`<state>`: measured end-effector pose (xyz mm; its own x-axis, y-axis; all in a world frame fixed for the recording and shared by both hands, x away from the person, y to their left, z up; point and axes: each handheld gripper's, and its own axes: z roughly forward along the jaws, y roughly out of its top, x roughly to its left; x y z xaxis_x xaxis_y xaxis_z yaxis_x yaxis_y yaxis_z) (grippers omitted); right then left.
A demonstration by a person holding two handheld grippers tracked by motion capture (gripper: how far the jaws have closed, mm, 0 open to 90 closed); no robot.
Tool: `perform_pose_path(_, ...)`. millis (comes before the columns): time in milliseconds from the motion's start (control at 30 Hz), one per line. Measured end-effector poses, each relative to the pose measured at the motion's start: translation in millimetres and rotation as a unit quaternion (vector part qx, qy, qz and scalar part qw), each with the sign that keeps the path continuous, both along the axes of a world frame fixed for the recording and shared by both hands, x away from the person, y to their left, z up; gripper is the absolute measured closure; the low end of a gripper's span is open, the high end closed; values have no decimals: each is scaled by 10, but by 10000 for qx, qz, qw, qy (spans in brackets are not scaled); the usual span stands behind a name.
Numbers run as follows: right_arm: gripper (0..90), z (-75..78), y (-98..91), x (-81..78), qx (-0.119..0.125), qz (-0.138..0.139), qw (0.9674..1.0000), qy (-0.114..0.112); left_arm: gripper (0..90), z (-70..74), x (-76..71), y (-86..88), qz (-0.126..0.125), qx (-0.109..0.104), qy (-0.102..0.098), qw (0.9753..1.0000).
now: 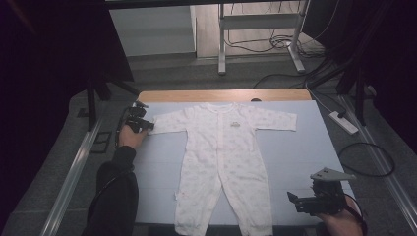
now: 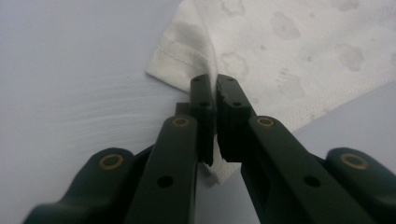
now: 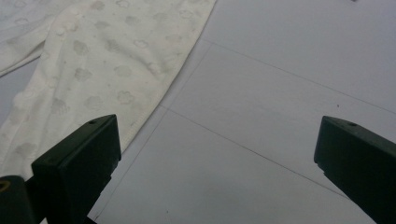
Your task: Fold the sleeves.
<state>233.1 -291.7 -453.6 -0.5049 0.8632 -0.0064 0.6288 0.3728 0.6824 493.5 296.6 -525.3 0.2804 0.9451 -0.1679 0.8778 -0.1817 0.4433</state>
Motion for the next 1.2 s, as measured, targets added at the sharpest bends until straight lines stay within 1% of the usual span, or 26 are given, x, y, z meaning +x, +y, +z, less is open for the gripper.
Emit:
perform_pose_path(100, 4, 0, 0, -1, 6, -5, 10000, -9, 860, 2, 4, 8, 36, -50, 15, 10000)
perform_pose_path(133, 4, 1, -1, -1, 7, -6, 10000, -9, 860, 3, 3, 8, 14, -38, 6, 10000)
perform_pose_path(233, 3, 2, -4, 2, 10, -8, 10000, 0, 860, 7, -9, -2, -31, 6, -57, 10000)
perform_pose_path(333, 1, 3, -5, 1, 15, -13, 10000, -9, 860, 36, -27, -11, -74, -86, -122, 9999)
perform_pose_path(400, 1, 2, -5, 2, 14, -17, 10000, -7, 859, 74, -39, -17, -147, -85, -182, 9997)
perform_pose_path(500, 0, 2, -4, 2, 11, -15, 10000, -2, 859, 137, -58, -30, -166, -258, -266, 9992)
perform_pose_path(633, 0, 2, -4, 2, 8, -17, 10000, 0, 859, 221, -73, -61, -233, -312, -334, 9987)
perform_pose_path(733, 0, 1, -3, 2, 8, -14, 10000, 1, 859, 278, -80, -92, -253, -446, -396, 9979)
perform_pose_path(800, 0, 1, -3, 2, 6, -16, 10000, 2, 859, 313, -84, -115, -307, -486, -425, 9974)
perform_pose_path(967, 0, 1, -1, 2, 6, -14, 10000, 3, 859, 369, -88, -182, -434, -649, -490, 9957)
perform_pose_path(1000, 0, 1, -1, 2, 6, -14, 10000, 3, 859, 373, -87, -200, -444, -707, -505, 9952)
perform_pose_path(1133, 0, 0, -1, 3, 7, -17, 10000, 4, 858, 391, -75, -285, -516, -733, -537, 9945)
perform_pose_path(1200, 0, -1, -2, 4, 7, -16, 10000, 8, 859, 402, -63, -320, -597, -728, -543, 9941)
